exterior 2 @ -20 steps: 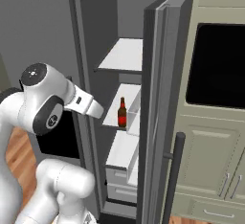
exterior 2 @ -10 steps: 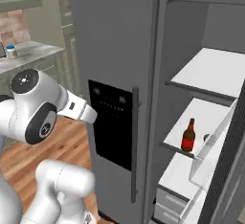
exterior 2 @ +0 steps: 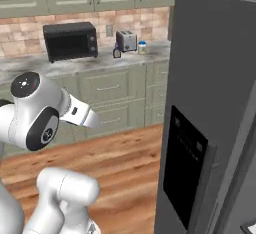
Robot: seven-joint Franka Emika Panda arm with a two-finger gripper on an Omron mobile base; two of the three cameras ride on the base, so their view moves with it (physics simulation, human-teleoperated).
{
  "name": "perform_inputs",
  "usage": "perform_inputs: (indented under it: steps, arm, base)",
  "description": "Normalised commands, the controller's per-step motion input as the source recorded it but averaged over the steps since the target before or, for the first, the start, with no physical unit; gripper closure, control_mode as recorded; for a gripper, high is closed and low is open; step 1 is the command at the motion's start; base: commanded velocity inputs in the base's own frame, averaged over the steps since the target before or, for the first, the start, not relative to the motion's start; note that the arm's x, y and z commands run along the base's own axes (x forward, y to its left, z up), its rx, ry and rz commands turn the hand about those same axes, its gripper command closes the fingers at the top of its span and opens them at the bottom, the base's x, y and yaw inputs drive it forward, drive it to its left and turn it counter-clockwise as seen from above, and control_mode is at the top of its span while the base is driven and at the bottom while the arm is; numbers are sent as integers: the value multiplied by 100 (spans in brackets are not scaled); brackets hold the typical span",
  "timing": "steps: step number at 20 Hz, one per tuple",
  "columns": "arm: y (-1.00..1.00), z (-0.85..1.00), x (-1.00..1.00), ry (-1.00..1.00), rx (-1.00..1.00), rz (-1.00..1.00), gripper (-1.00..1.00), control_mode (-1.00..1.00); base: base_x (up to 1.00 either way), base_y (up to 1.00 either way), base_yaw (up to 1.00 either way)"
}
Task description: Place the mayonnaise and condiment bottle from the counter to the top shelf of the fridge. If the existing items in the fridge are on the top shelf, move them to other shelves.
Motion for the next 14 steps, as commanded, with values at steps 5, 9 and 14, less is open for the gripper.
perform_inputs:
  steps: [5,9,14]
  arm:
    - [0,0,0,0,0,0,-100,100]
    - [0,0,0,0,0,0,-100,100]
    - [0,0,0,0,0,0,-100,100]
  base:
    - [73,-15,78]
    - [100,-44,35]
    - [100,-82,12]
